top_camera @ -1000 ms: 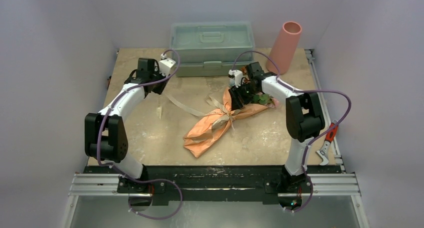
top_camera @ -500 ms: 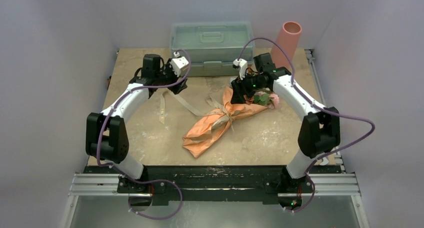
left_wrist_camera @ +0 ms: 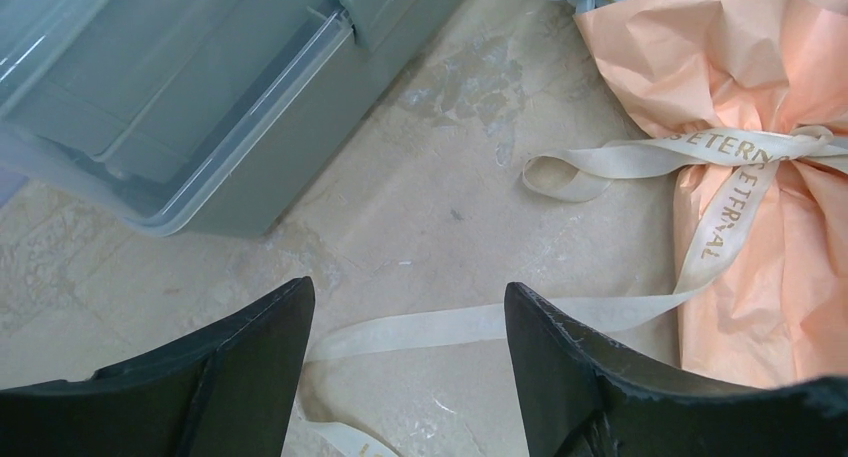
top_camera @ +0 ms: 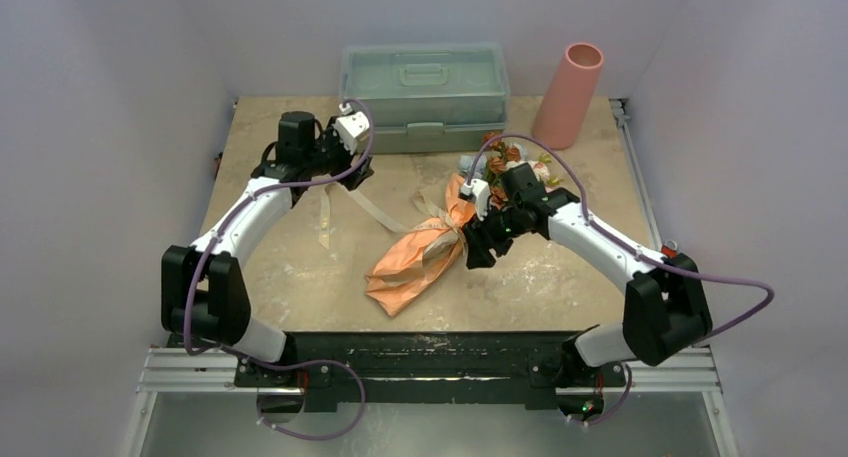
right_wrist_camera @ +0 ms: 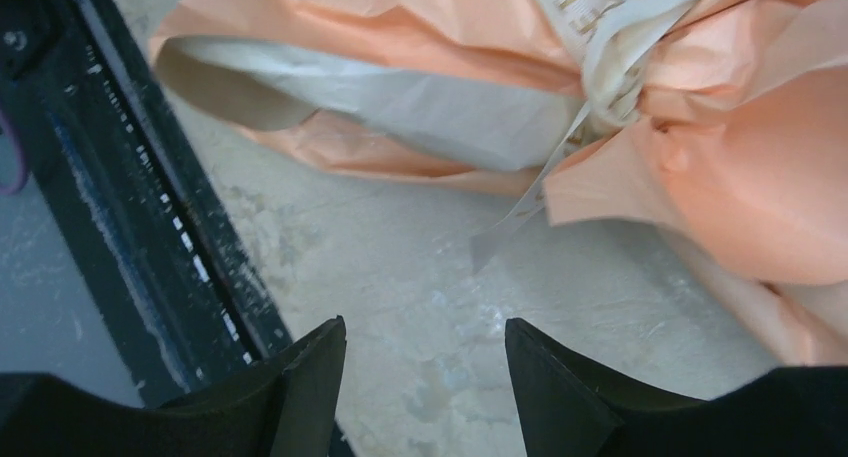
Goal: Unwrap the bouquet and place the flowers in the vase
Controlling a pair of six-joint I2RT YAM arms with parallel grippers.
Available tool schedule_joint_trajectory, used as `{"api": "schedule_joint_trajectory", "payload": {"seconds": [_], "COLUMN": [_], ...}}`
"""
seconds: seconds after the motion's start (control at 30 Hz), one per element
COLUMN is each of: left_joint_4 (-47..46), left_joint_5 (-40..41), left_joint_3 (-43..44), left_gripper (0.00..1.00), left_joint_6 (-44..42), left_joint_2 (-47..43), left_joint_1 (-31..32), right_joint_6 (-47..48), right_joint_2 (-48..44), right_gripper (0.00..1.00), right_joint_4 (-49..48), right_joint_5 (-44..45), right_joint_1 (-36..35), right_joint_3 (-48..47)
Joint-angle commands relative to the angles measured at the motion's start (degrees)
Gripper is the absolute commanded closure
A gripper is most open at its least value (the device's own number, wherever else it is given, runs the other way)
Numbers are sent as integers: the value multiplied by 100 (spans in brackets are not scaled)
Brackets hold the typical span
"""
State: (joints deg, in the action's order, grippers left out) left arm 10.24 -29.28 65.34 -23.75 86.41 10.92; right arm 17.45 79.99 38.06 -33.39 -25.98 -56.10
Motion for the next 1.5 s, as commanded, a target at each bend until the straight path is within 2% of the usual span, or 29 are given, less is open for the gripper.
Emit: {"api": "schedule_joint_trajectory", "payload": {"seconds": [0.0,0.17,0.27,0.33,0.47,0.57,0.6,0.63,0.67,0.87,1.03,1.27,1.47], "left_joint_4": [-227,-184,-155,-145,-174,-213,-229,-250,-269,-263,-105,123,187], "left_joint_5": [97,268,349,402,437,438,429,425,407,296,73,-39,-330], "left_joint_3": [-73,-138,-190,-217,-286,-317,-324,-327,-333,-325,-246,-220,-95], "left_gripper": [30,30,30,30,30,30,30,30,30,31,30,29,29], "left_joint_6": [283,359,394,426,483,516,532,535,535,407,202,-356,-554], "left_joint_2": [-331,-483,-564,-613,-693,-709,-705,-705,-709,-657,-550,-482,-150], "left_joint_1": [31,33,33,33,38,42,42,42,42,84,187,767,1361], "right_joint_6": [-293,-391,-384,-348,-299,-245,-210,-188,-167,-23,-251,-1065,-1289], "right_joint_2": [411,930,1109,1149,1051,830,743,634,520,-393,-1177,-1951,-2691], "right_gripper": [36,34,36,44,71,82,87,97,100,100,100,100,100], "right_joint_4": [-1001,-1341,-1383,-1358,-1150,-869,-749,-655,-555,-172,-403,-847,-945], "right_joint_5": [636,813,905,974,1037,955,932,905,893,953,1155,2449,3837], "right_joint_1": [-130,-351,-360,-360,-363,-364,-364,-363,-360,-298,-108,455,511], "right_joint_3": [-65,-198,-284,-319,-473,-642,-711,-775,-839,-1212,-1623,-2312,-2575]}}
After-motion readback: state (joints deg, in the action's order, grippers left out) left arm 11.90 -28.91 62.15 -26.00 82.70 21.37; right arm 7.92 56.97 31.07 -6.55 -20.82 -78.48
